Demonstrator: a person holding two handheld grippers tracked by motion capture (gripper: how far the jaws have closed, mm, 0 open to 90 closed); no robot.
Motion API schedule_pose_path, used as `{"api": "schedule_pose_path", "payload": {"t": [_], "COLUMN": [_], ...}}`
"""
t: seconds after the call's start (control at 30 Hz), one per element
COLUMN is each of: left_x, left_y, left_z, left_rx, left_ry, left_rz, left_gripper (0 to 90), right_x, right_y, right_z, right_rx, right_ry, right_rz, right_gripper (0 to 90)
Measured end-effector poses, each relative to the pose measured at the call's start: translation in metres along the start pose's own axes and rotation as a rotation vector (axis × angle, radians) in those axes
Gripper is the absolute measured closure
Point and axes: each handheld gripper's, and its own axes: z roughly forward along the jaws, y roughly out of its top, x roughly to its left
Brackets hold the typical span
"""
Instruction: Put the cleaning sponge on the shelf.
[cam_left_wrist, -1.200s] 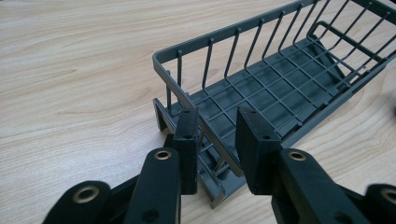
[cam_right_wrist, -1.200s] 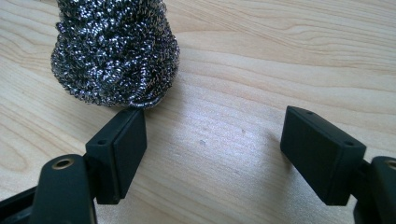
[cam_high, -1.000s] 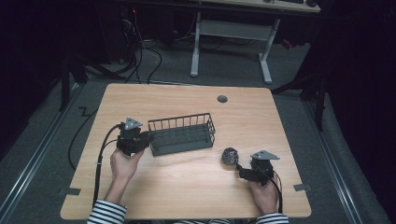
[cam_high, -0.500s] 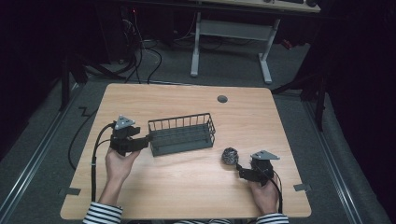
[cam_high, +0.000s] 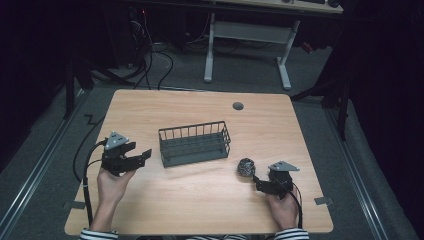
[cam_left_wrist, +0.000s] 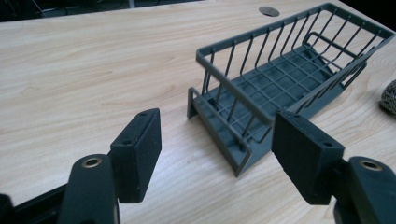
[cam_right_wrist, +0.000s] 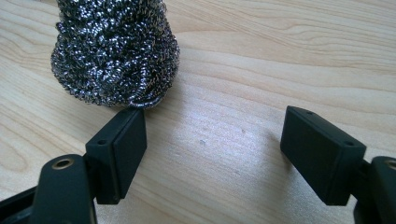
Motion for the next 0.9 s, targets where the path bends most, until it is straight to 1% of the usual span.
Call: {"api": "schedule_pose_path", "payload": {"t": [0.03, 0.1, 0.17, 0.27, 0.43, 0.5, 0.6, 0.67, 0.8, 0.9], "left_x": [0.002, 0.005, 0.010, 0.017, 0.026, 0.030, 0.035, 0.037, 0.039, 0.037], "left_y": [-0.002, -0.008, -0.014, -0.025, -0.041, -0.048, -0.059, -0.064, -0.075, -0.080], "left_z": [-0.001, -0.003, -0.004, -0.006, -0.009, -0.009, -0.008, -0.006, 0.000, 0.003], "left_rx": [-0.002, -0.003, 0.001, 0.003, 0.006, 0.009, 0.018, 0.034, 0.059, 0.077], "left_ry": [0.002, 0.020, 0.045, 0.064, 0.088, 0.091, 0.092, 0.099, 0.110, 0.118], "left_rz": [-0.002, -0.003, -0.014, -0.036, -0.052, -0.057, -0.075, -0.070, -0.084, -0.082], "left_gripper": [33.9, 33.5, 31.8, 30.7, 29.9, 29.7, 29.4, 29.1, 28.9, 29.1], "right_x": [0.000, 0.000, 0.000, 0.000, 0.000, 0.000, 0.000, 0.000, 0.000, 0.000], "right_y": [0.000, 0.000, 0.000, 0.000, 0.000, 0.000, 0.000, 0.000, 0.000, 0.000], "right_z": [0.000, 0.000, 0.000, 0.000, 0.000, 0.000, 0.000, 0.000, 0.000, 0.000], "right_rx": [0.000, 0.000, 0.000, 0.000, 0.000, 0.000, 0.000, 0.000, 0.000, 0.000], "right_ry": [0.000, 0.000, 0.000, 0.000, 0.000, 0.000, 0.000, 0.000, -0.001, -0.002], "right_rz": [-0.001, -0.001, -0.001, -0.001, -0.001, -0.001, -0.001, 0.000, 0.001, 0.001], "right_gripper": [22.8, 22.8, 22.8, 22.9, 22.8, 22.8, 22.8, 22.8, 22.8, 22.8]}}
